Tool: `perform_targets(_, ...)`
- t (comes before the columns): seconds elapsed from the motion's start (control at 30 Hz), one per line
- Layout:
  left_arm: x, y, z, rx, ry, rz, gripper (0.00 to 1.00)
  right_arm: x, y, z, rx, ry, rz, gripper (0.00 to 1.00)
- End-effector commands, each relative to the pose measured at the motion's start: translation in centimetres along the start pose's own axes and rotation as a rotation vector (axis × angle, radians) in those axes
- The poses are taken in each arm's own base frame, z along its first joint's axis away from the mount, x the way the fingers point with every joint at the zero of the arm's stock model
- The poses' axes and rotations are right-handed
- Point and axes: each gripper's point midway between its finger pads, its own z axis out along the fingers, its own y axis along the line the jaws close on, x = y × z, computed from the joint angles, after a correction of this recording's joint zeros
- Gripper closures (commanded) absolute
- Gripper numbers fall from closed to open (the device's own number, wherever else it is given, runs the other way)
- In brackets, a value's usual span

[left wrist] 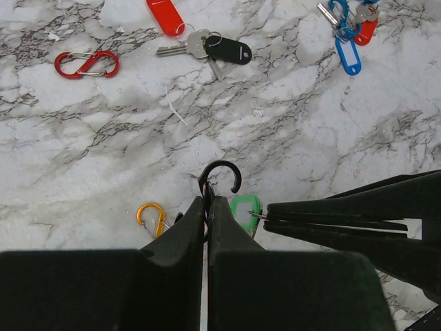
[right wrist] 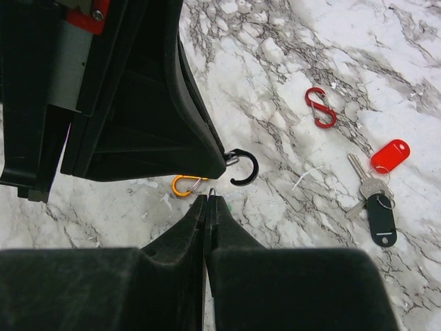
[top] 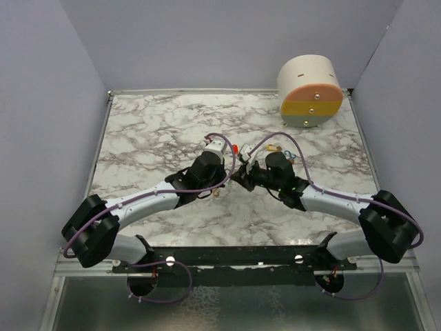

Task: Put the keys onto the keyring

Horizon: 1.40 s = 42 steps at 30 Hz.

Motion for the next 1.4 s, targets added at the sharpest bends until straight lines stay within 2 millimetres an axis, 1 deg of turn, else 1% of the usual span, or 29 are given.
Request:
perform_targets(0.0,-1.8,-1.6,-0.6,0.065,-0.047,-0.013,1.0,-1.2,-0.1,0.4,0.004,-0.044,-0.02,0.99)
perform_targets(0.57,-1.8,-1.8,-0.9,0.077,-0.053,-0.021,1.0,-1.1,-0.6,0.5,0.035,-0.04,-0.006,0.99)
perform_targets(1.03,-0.8,-2.0,-0.9,0.09,-0.029,-0.012,1.0,-1.4,-0.9,0.3,0.054,-0.052,-0.008,0.99)
perform_targets(1.37,-0.9,-2.1,-1.2,0.093,-0.035,-0.011,1.0,-1.3,-1.3,0.2,0.081,-0.05,-0.005,0.99)
